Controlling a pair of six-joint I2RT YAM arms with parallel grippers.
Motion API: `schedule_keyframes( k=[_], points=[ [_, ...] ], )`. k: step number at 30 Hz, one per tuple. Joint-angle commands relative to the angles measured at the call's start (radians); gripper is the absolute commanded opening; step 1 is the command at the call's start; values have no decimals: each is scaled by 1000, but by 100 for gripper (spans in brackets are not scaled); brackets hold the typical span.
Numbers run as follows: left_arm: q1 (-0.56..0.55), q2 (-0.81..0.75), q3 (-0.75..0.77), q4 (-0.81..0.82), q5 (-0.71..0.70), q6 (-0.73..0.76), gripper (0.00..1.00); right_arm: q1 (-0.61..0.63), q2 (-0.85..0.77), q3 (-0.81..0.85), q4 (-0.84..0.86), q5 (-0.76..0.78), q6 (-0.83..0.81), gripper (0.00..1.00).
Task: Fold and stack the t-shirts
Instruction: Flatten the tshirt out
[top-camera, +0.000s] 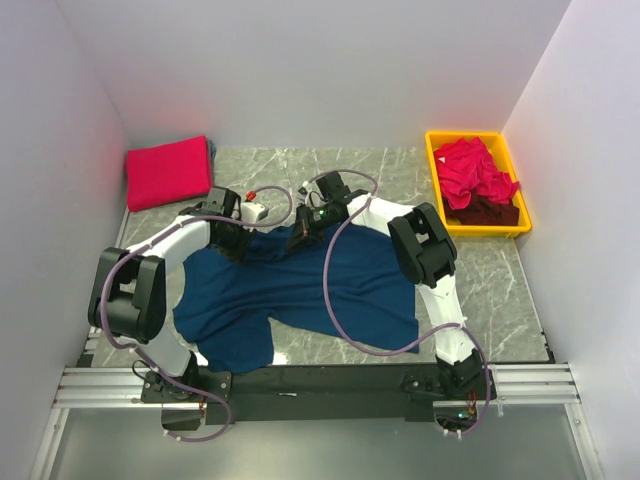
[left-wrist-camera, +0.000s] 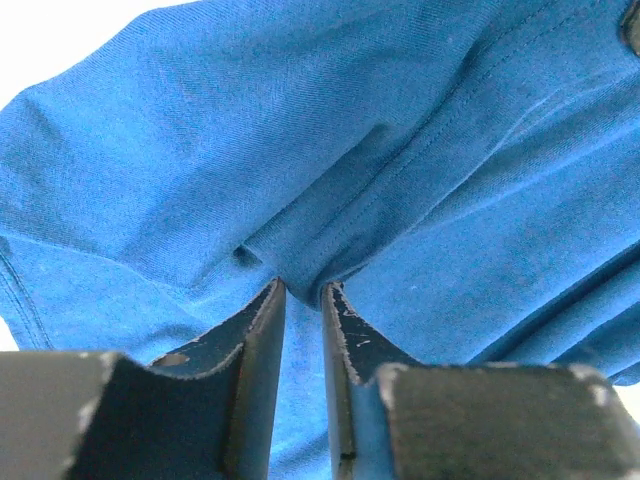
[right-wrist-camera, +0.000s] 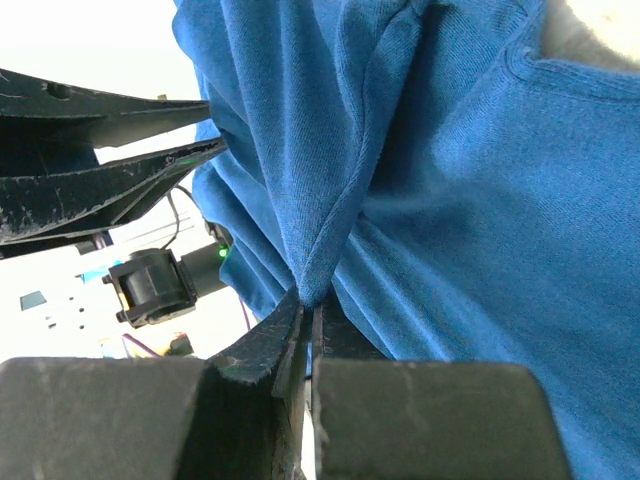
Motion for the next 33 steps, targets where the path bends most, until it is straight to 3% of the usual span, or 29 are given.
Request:
schedule_keyframes(
  k=[1, 7, 9, 12, 13, 16, 20, 24, 28, 33],
  points=[
    [5, 6, 33, 15, 24, -9, 27, -8, -4, 37, 24, -22, 4, 0],
    [18, -20, 53, 20, 34, -12, 1, -14, -10, 48, 11, -14, -13, 2],
    [28, -30, 93, 9, 35, -7, 1, -27, -24, 51, -20, -4, -34, 6],
    [60, -12, 183, -17, 40, 1, 1, -83, -57, 57, -74, 27, -90, 24],
    [72, 0, 211, -28, 40, 4, 1, -101, -67, 59, -91, 32, -126, 35],
    [87, 68, 317, -27, 44, 4, 1, -185, -105, 80, -202, 61, -249, 46],
    [94, 184, 449, 7, 34, 1, 1, -285, -130, 137, -420, 157, -488, 47],
    [106, 343, 645, 18, 41, -27, 1, -366, -149, 127, -592, 422, -692, 40],
    [114, 466, 795, 62, 29, -48, 1, -394, -163, 41, -606, 593, -809, 28],
    [127, 638, 1010, 66, -2, -97, 1, -394, -107, 31, -591, 690, -841, 27]
  ],
)
